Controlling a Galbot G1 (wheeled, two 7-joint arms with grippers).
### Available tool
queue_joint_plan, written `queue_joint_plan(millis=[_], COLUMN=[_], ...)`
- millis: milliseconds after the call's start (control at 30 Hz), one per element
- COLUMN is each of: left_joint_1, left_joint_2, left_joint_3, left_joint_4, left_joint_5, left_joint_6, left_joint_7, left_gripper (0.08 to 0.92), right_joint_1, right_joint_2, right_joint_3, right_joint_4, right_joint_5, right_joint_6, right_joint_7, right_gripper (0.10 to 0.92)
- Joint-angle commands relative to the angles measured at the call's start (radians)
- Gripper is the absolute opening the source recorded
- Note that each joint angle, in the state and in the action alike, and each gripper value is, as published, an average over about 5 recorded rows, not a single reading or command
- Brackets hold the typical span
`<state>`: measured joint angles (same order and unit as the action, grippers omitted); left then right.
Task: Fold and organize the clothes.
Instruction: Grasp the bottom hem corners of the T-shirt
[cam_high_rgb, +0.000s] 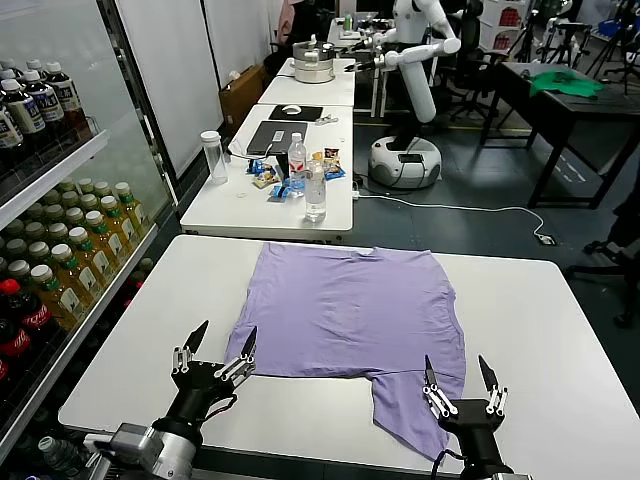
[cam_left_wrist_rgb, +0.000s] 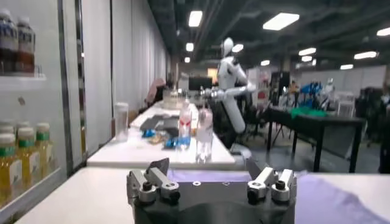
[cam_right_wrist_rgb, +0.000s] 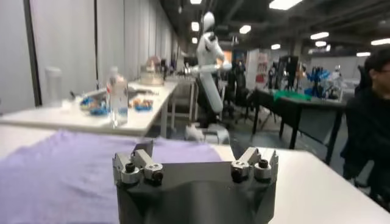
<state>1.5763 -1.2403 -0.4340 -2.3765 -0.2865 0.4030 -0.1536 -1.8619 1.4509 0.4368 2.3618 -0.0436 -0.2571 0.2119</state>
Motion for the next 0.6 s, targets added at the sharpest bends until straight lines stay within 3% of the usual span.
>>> queue_joint_plan(millis=[33, 367, 600], left_joint_1=[-0.127, -0.193, -0.193], left_joint_2=[0.084, 0.103, 0.100], left_joint_3=[0.028, 0.078, 0.100], left_joint_4=[0.176, 0.323, 0.342], left_joint_5=[-0.045, -0.019, -0.028], left_joint_6=[0.174, 0.179, 0.180], left_joint_7=[-0.038, -0.062, -0.063], left_gripper=[0.823, 0.823, 0.823], right_joint_1=[-0.029, -0.034, -0.033], right_joint_2=[0.000, 0.011, 0.024], right_joint_3=[-0.003, -0.027, -0.031], right_joint_4=[-0.032, -0.090, -0.108], right_joint_5=[-0.012, 0.005, 0.036], right_joint_6=[-0.060, -0.064, -0.072], right_joint_7=[0.022, 0.030, 0.038], right_gripper=[0.823, 0.823, 0.823])
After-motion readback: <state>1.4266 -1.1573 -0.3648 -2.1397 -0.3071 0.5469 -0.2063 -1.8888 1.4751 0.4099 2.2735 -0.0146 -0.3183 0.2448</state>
